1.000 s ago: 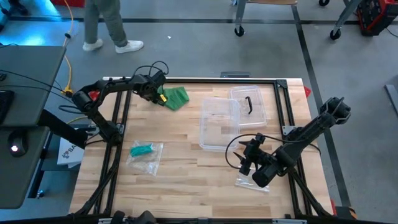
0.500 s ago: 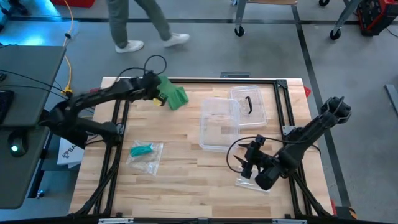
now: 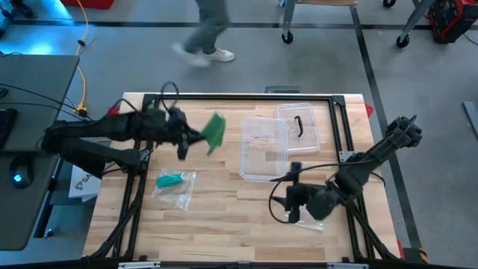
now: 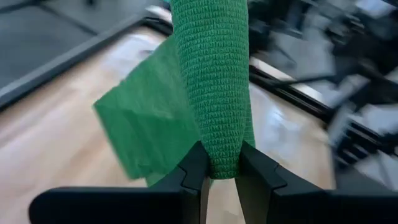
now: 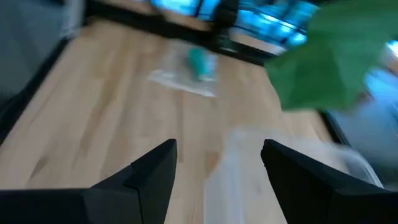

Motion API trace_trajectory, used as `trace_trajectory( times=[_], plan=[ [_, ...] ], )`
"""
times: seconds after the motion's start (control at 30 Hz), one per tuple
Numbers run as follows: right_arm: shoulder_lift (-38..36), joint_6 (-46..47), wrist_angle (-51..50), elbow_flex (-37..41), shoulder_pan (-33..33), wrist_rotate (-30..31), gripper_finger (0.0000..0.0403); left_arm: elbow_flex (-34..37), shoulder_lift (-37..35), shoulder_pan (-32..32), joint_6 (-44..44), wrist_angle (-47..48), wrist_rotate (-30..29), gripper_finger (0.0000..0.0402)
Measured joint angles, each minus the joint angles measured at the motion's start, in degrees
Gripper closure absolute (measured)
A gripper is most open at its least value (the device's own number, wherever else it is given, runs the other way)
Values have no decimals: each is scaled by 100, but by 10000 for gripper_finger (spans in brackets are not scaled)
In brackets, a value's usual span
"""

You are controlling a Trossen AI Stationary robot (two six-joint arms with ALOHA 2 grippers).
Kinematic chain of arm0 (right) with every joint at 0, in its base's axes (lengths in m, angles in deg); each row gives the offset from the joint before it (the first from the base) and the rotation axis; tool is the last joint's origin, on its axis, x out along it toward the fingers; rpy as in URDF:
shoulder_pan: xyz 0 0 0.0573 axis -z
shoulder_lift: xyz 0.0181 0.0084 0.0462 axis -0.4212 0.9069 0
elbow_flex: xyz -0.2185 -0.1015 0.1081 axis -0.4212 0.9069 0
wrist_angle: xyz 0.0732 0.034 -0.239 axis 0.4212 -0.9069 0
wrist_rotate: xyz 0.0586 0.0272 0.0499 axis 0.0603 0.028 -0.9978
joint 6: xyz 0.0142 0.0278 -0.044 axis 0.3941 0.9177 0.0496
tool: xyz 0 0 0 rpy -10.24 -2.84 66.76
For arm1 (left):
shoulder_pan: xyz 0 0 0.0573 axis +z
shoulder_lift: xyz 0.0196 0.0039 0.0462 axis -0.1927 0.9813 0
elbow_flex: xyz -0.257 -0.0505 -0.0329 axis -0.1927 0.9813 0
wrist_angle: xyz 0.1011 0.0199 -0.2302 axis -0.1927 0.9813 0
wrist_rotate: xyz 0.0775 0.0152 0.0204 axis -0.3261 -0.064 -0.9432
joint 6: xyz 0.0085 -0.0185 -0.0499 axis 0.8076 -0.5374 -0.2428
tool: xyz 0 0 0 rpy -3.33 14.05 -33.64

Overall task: Roll bandage
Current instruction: Roll the green bandage

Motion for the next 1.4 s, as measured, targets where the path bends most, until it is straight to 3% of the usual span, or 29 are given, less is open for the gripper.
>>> trace_trajectory(
  times=[0.17, 0.4, 0.6, 0.7, 0.8, 0.97, 1.07, 1.3, 1.4],
  plan=[
    [-94, -969, 524, 0, 897, -1889, 169, 0, 493, -985, -23, -198, -390, 348],
    [-139, -1099, 1535, -2, 1758, -2246, 169, -68, 1136, -1811, -45, 6, -997, 348],
    [73, -465, 1414, -4, 2252, -3595, 169, -869, 1614, -2246, -40, 621, -1283, 348],
    [341, -867, 1596, -4, 2066, -4088, 169, -1422, 1793, -2406, -48, 866, -1435, 348],
    [661, -1536, 1880, -9, 1596, -3754, 169, -1911, 1930, -2518, -47, 1074, -1611, 348],
    [963, -2226, 2100, -346, 919, -1592, 169, -2382, 2099, -2618, -93, 1096, -1797, 348],
    [1085, -2464, 2063, -609, 710, -853, 169, -2531, 2228, -2616, -90, 1085, -1816, 348],
    [1099, -2582, 1882, -993, 863, -840, 169, -2747, 2522, -2616, -40, 1095, -1798, 348],
    [1091, -2531, 1735, -1038, 1007, -1383, 169, -2779, 2585, -2616, -38, 1093, -1792, 348]
  ],
)
